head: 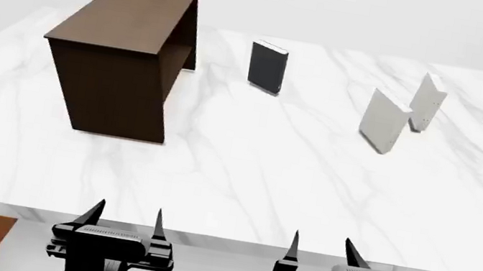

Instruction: Pick up the book on the right and place it under the cabinet shelf.

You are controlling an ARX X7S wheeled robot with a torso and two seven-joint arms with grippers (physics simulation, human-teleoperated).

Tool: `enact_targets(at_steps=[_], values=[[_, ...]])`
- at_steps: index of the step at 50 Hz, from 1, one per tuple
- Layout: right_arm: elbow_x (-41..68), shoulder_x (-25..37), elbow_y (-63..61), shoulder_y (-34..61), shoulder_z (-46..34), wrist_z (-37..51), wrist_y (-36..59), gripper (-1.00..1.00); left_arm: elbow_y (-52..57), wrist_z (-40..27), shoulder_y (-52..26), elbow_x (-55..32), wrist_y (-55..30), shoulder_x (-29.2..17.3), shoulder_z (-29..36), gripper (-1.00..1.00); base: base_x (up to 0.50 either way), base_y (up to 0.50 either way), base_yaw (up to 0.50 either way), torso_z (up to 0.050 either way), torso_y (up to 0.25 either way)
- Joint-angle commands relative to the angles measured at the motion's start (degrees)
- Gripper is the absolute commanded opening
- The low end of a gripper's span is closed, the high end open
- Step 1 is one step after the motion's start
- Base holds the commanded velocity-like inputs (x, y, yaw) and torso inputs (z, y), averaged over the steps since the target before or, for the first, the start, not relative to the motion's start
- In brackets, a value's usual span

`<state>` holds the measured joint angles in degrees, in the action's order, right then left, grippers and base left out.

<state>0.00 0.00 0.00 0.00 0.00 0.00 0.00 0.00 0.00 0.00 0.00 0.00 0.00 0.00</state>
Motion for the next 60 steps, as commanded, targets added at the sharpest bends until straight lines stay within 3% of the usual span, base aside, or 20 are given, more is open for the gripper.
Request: enact_targets(at_steps=[1,12,25,47,60], values=[[-0.87,0.82,-0.66,0.56,-1.16,2.78,2.08,1.00,1.58,-0.79,0.12,-1.40,-1.08,-0.91,0.94,1.00,0.00,0.00,0.00,0.000,0.000],[2.45,3.02,-16.54,1.86,-2.59,4.37,18.45,1.00,15.94,-2.42,-0.32,-4.67,-12.26,-3.35,1.95,1.00,0.00,0.00,0.00,0.000,0.000],[1.18,6.01,-23.89,5.48,-5.13,4.81,25.24,1.00,23.85,-3.75,-4.09,-5.17,-20.59,-5.55,3.49,1.00,0.00,0.00,0.00,0.000,0.000],[1.18,9.94,-37.55,21.07,-4.00,4.28,45.46,1.00,38.40,-3.94,-22.25,-8.61,-43.73,-9.24,3.86,1.00,0.00,0.00,0.00,0.000,0.000],[1.51,11.84,-40.62,30.68,-3.55,3.67,54.72,1.00,39.15,-4.47,-33.60,-10.81,-53.00,-9.67,2.84,1.00,0.00,0.00,0.00,0.000,0.000]])
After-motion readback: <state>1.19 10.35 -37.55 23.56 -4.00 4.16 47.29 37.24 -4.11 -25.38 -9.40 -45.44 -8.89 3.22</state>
